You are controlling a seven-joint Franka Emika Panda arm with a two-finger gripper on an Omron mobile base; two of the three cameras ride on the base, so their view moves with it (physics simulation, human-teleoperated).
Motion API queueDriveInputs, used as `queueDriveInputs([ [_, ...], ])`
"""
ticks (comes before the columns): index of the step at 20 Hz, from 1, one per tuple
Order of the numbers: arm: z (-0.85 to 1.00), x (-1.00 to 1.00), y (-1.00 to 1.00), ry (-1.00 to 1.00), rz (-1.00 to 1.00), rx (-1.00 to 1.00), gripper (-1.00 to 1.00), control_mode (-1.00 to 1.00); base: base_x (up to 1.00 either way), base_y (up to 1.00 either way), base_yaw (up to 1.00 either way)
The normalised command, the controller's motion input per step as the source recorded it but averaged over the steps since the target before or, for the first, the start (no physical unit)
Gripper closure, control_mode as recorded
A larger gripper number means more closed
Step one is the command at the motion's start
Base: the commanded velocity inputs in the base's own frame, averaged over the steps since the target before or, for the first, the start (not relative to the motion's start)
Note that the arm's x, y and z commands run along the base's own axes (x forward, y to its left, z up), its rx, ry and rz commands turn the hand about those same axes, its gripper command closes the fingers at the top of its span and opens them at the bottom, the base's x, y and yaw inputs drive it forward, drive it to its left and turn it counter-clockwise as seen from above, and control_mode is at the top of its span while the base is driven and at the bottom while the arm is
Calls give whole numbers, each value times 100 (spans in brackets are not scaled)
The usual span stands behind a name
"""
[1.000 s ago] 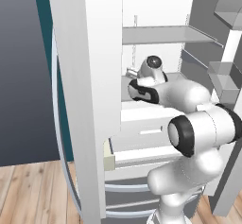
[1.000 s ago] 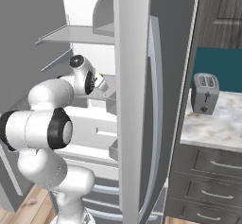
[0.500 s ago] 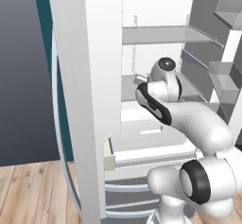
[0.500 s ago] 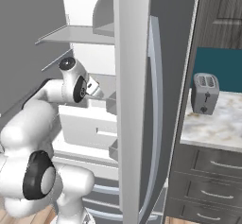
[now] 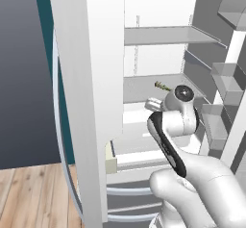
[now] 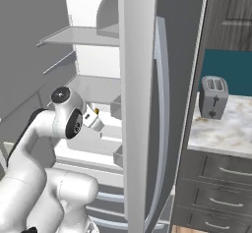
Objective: Gather the potato and avocado from the fridge and place them on a tray on the dining counter. Then gather the fishs from the fridge and place them on the other tray.
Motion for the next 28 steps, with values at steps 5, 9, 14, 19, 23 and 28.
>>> queueDriveInputs([
  [5, -61, -45, -13, 15, -1, 0, 100, -100, 0, 0, 0],
  [9, -10, -16, -2, 3, 0, 0, 100, -100, 0, 0, 0],
  [14, 0, -5, -6, 0, 0, 1, 100, -100, 0, 0, 0],
  [19, 0, -23, 0, 0, 0, 0, 100, -100, 0, 0, 0],
  [23, 0, 0, 0, 0, 0, 0, 100, 100, -68, 0, 0],
  [28, 0, 0, 0, 0, 0, 0, 100, 100, -81, 0, 0],
])
